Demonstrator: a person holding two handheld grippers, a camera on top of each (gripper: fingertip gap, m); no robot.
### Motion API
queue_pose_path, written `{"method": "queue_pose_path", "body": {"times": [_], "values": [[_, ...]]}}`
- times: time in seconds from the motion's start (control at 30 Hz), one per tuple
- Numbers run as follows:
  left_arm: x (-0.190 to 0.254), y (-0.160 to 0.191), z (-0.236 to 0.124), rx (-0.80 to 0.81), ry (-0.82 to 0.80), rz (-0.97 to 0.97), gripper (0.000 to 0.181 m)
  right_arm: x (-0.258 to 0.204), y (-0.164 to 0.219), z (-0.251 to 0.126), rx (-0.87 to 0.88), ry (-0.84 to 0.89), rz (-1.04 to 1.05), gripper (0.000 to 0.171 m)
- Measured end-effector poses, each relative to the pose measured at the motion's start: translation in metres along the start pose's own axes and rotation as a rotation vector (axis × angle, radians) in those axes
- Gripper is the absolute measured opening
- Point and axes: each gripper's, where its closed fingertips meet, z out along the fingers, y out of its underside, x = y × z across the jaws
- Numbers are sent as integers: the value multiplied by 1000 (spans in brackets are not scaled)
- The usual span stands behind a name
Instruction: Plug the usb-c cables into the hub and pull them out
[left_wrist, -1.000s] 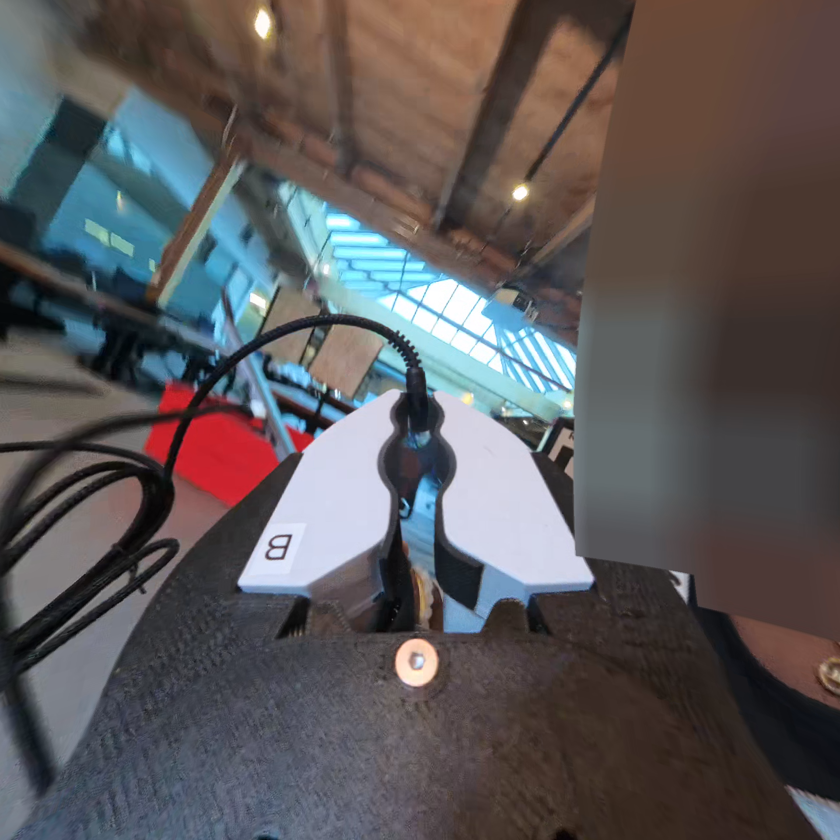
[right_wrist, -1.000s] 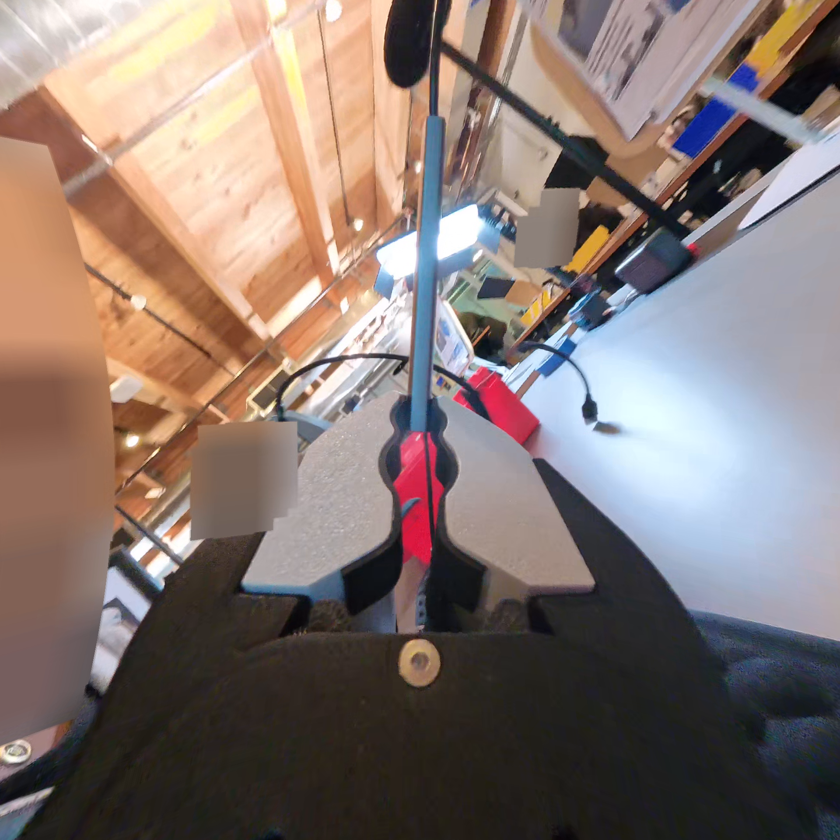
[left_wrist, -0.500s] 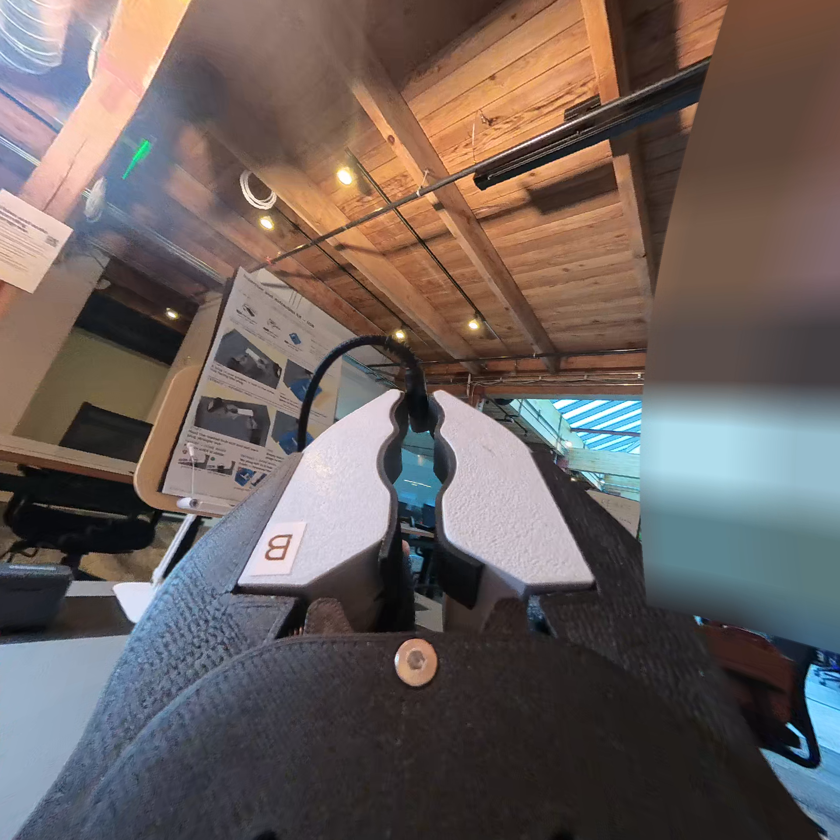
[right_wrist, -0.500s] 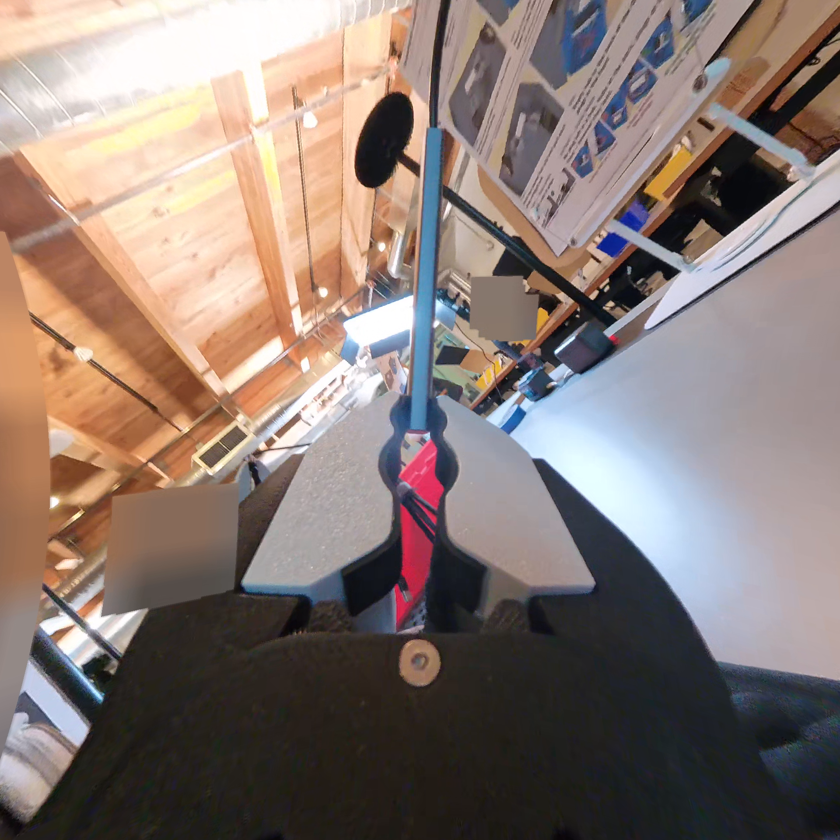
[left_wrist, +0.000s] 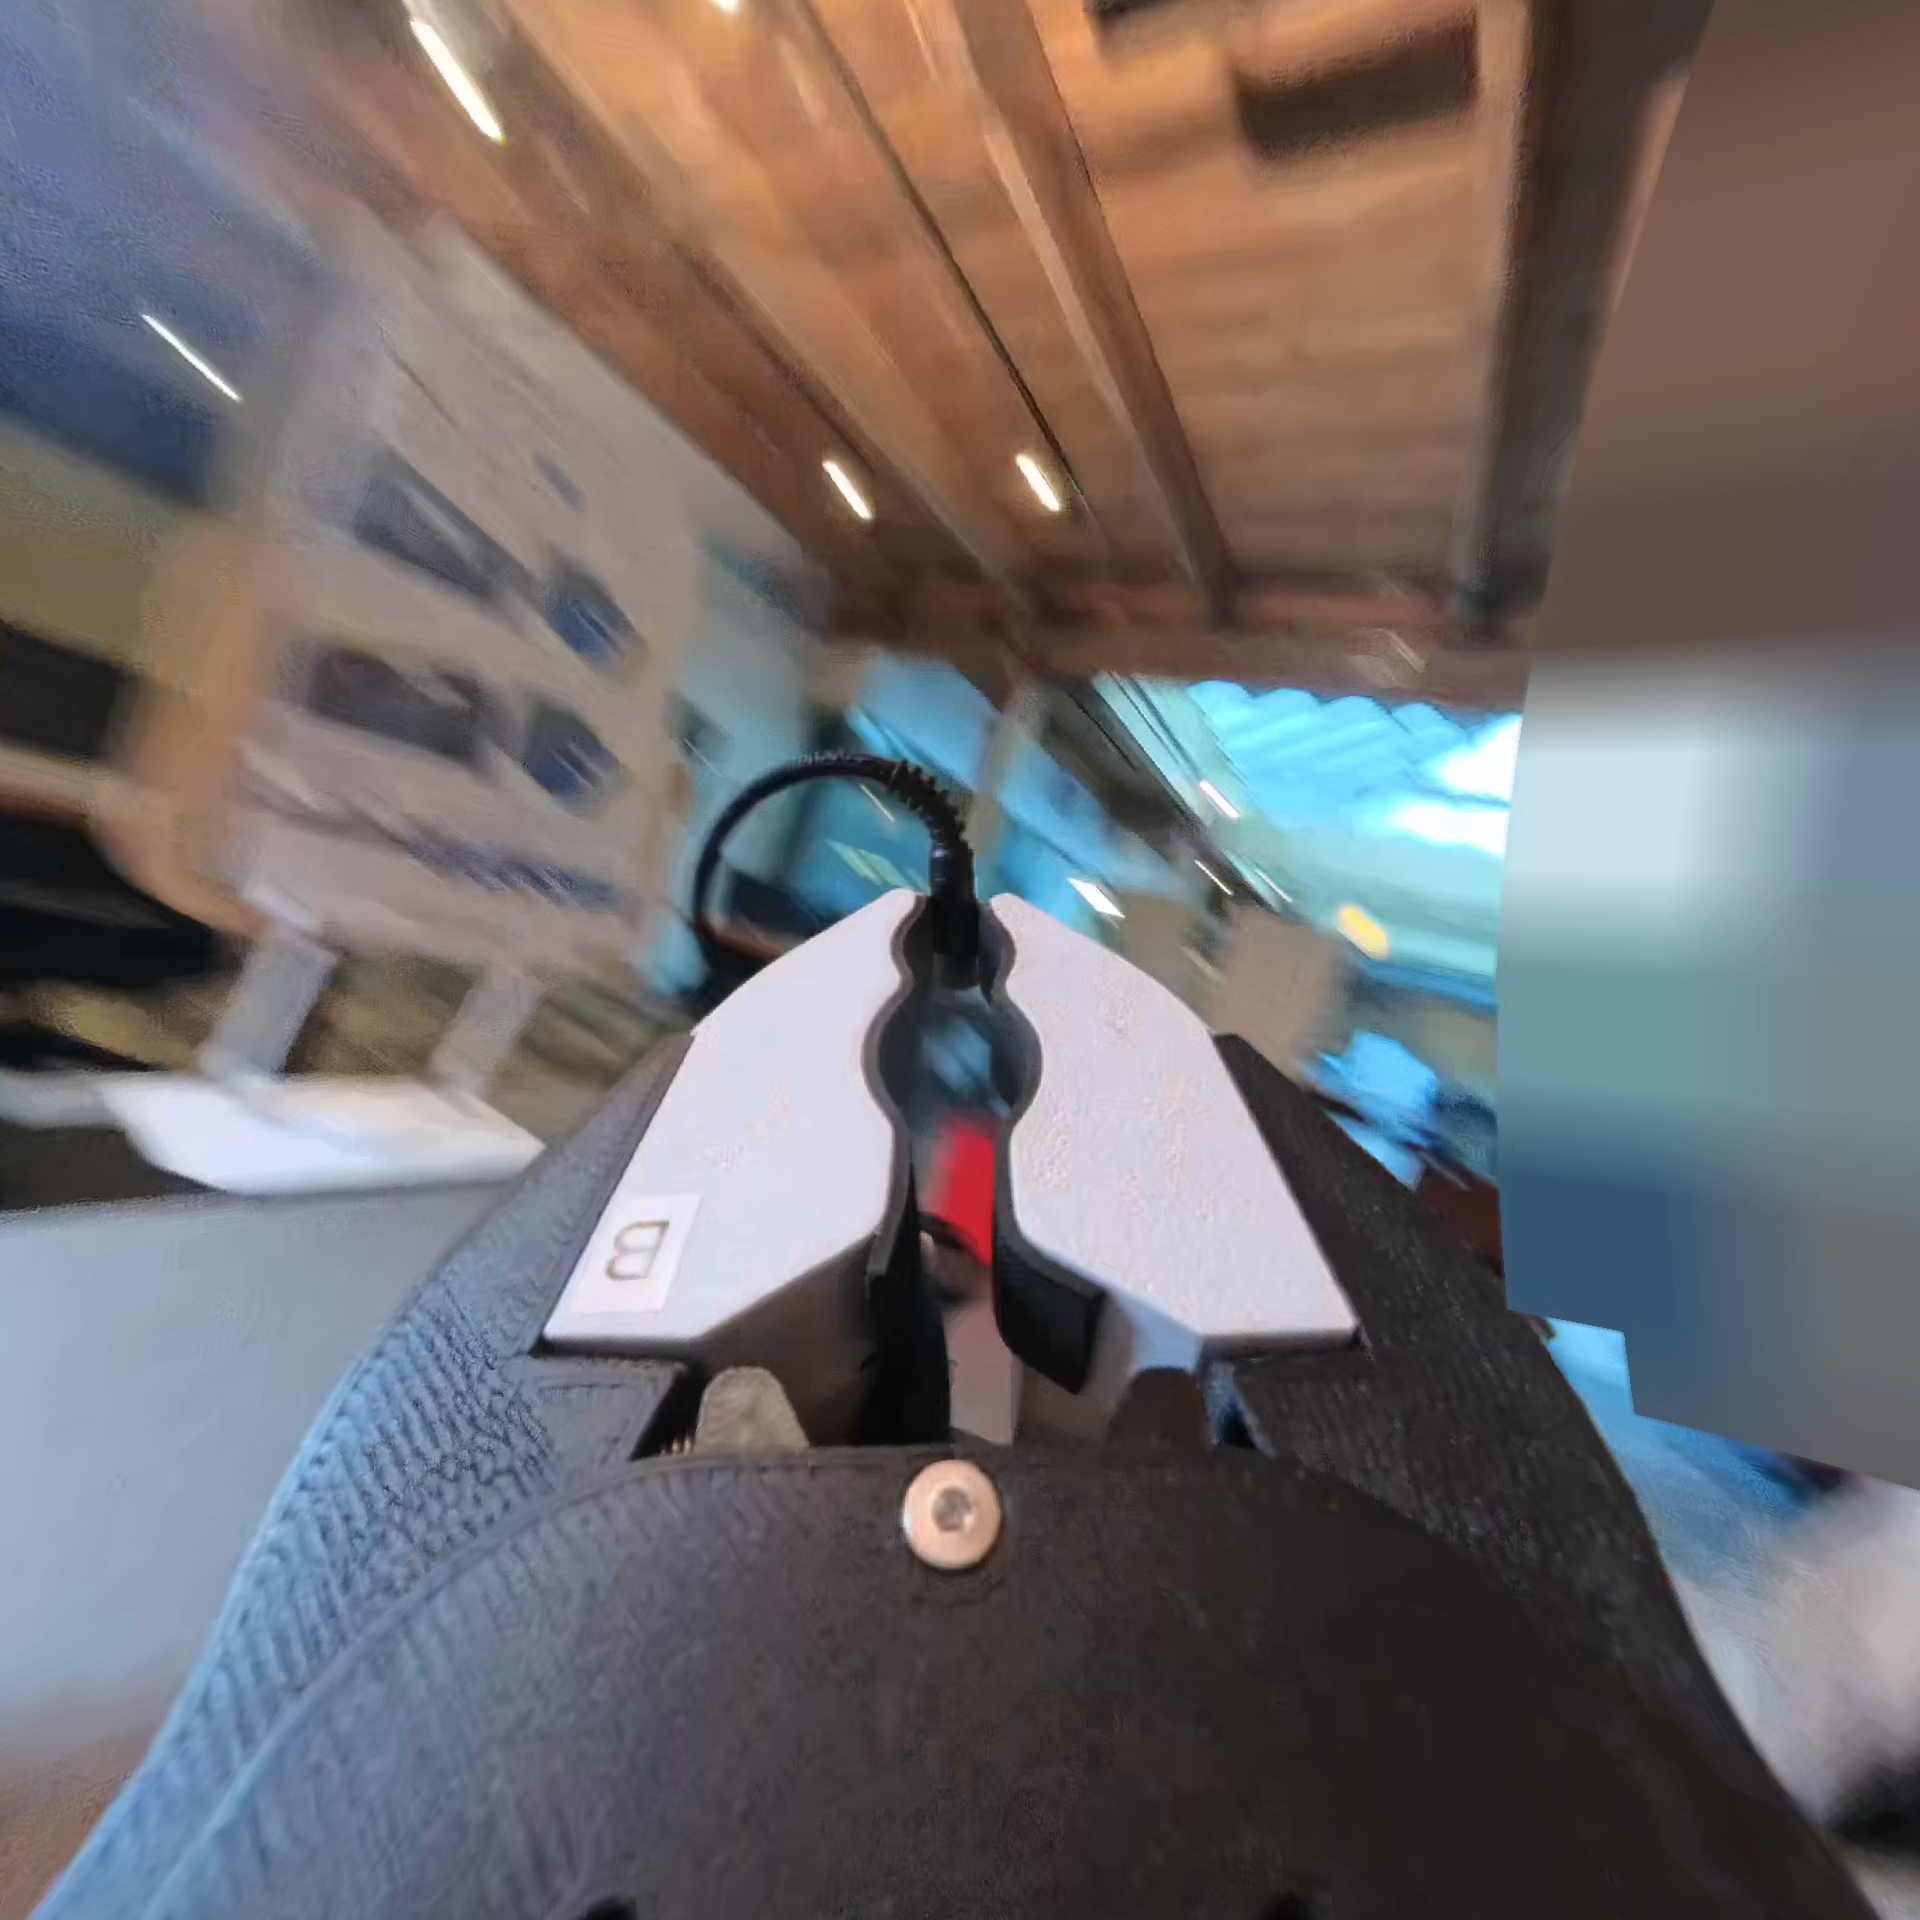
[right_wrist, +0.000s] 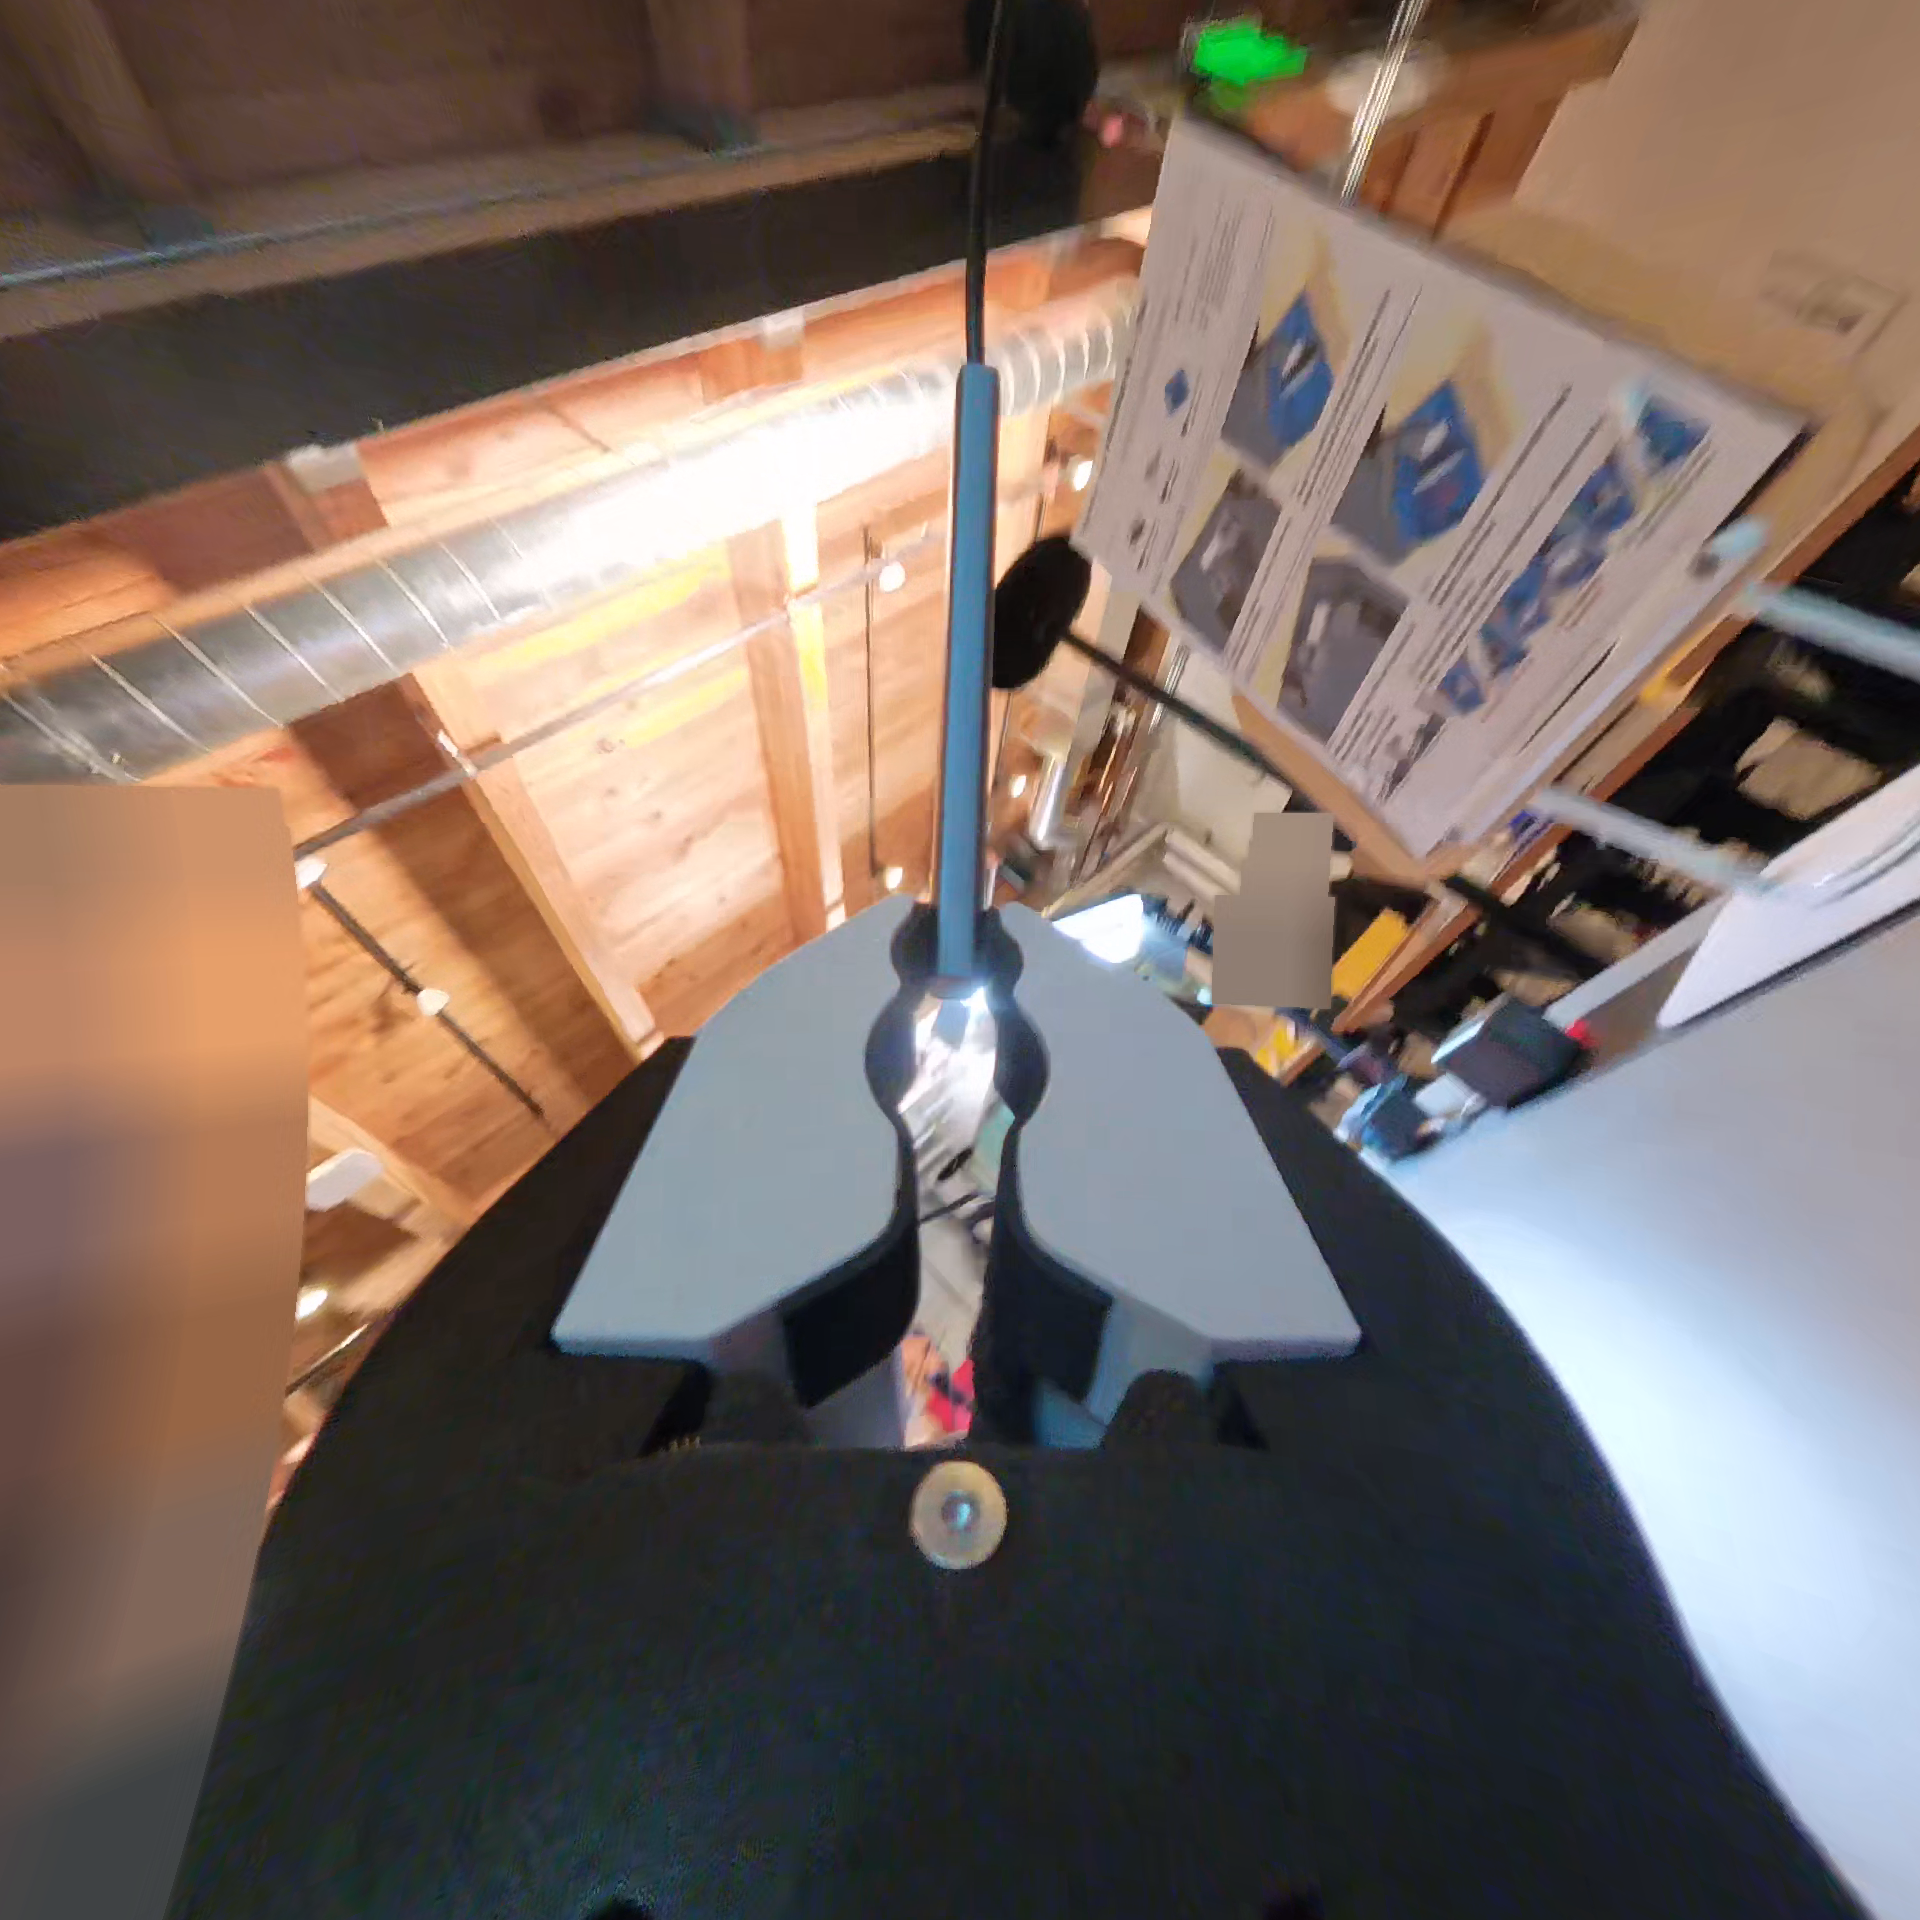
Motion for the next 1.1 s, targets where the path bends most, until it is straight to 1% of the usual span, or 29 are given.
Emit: {"method": "queue_pose_path", "body": {"times": [0.03,0.07,0.1,0.13,0.17,0.23,0.27,0.33,0.43,0.47,0.53,0.63,0.7,0.77,0.87,0.93,1.0,1.1], "values": [[15,36,14,-145,102,-81,9,0,17,6,-49,-3,19,9],[29,68,25,-252,168,-121,9,0,36,12,-103,-7,44,9],[41,91,32,-303,216,-122,9,-2,51,17,-138,-20,70,9],[50,107,38,-337,254,-134,9,-5,59,21,-144,-43,95,10],[55,115,42,-350,267,-154,9,-8,61,25,-131,-65,120,10],[54,116,46,-334,262,-177,9,-14,49,30,-71,-105,138,10],[48,115,45,-332,231,-167,9,-19,38,30,-33,-135,140,10],[29,107,38,-316,150,-135,9,-35,10,30,47,-222,164,10],[7,87,22,-251,71,-163,9,-51,-37,23,179,-305,165,9],[2,82,18,-234,55,-161,9,-53,-48,21,204,-301,134,9],[1,78,14,-212,48,-169,9,-53,-53,21,179,-252,47,9],[9,83,24,-172,50,-208,9,-45,-31,24,78,-168,-35,9],[23,94,37,-144,91,-311,8,-35,-4,24,-20,-115,-68,9],[43,113,49,-162,155,-435,8,-21,22,21,-98,-48,-77,9],[71,148,66,-222,216,-575,8,-1,54,15,-161,40,-64,9],[81,166,74,-244,236,-648,9,3,73,13,-186,42,-21,9],[82,180,80,-269,237,-694,9,-2,95,12,-246,7,32,9],[72,183,84,-291,217,-697,9,-12,131,7,-423,-23,47,9]]}}
